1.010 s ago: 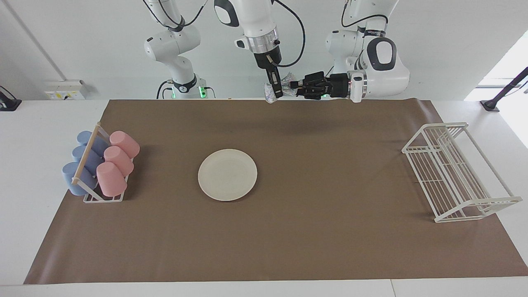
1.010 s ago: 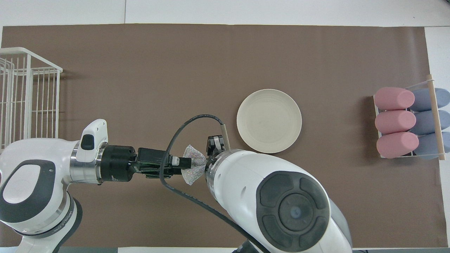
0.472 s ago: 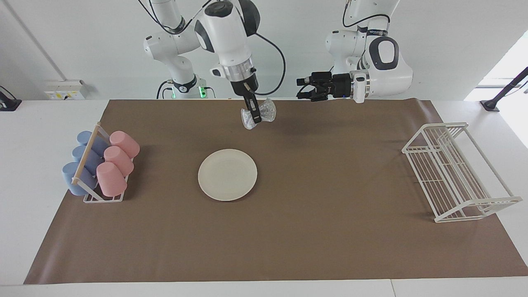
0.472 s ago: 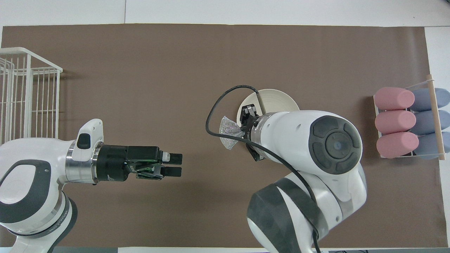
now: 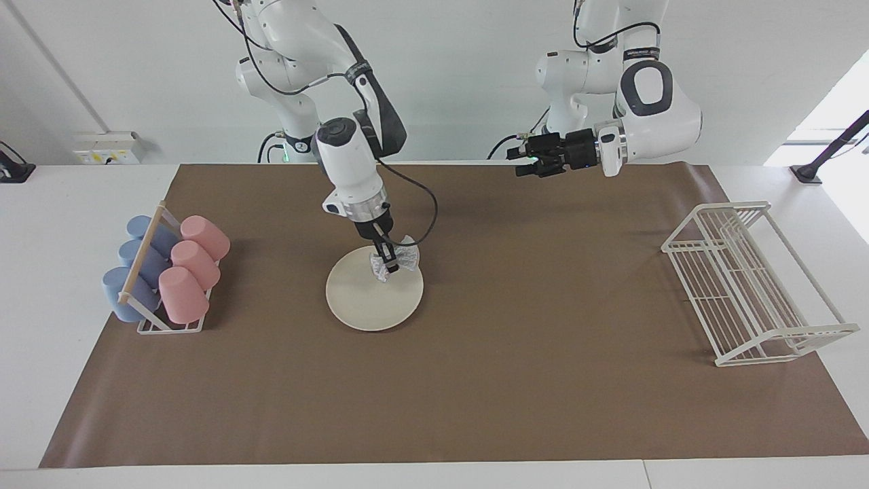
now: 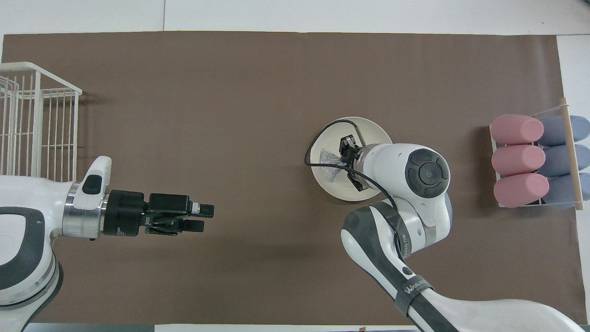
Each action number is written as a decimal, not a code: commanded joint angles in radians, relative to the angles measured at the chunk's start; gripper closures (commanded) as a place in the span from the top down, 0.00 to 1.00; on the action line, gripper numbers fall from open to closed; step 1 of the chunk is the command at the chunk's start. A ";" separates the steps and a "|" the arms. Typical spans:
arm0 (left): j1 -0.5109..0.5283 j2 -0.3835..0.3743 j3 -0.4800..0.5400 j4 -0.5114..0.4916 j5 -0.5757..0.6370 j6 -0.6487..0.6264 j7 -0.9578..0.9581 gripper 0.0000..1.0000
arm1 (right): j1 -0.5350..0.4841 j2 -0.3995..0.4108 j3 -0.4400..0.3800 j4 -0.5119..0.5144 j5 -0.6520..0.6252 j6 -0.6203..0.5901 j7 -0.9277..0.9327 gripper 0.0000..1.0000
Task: Wipe plate with sponge
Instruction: 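Rub the sponge around the plate surface with the right gripper, then bring the sponge to the left gripper and grasp it with the left gripper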
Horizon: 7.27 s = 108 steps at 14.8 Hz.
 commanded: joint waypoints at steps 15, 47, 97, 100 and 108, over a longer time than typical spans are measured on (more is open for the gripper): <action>0.011 0.008 -0.024 0.068 0.806 0.149 -0.130 1.00 | -0.107 0.124 0.014 -0.056 -0.008 0.165 -0.298 0.00; 0.012 0.017 -0.029 0.096 0.813 0.152 -0.304 1.00 | -0.113 0.152 0.014 -0.069 0.005 0.251 -0.410 0.00; -0.209 -0.008 -0.035 0.081 -0.290 0.205 -0.176 1.00 | 0.246 -0.210 0.030 0.422 -0.103 -0.757 0.591 0.00; -0.232 -0.008 -0.035 0.076 -0.289 0.212 -0.182 0.98 | 0.244 -0.210 0.030 0.422 -0.103 -0.758 0.588 0.00; -0.258 -0.014 -0.047 0.068 -0.289 0.241 -0.306 0.00 | 0.243 -0.210 0.028 0.422 -0.105 -0.760 0.585 0.00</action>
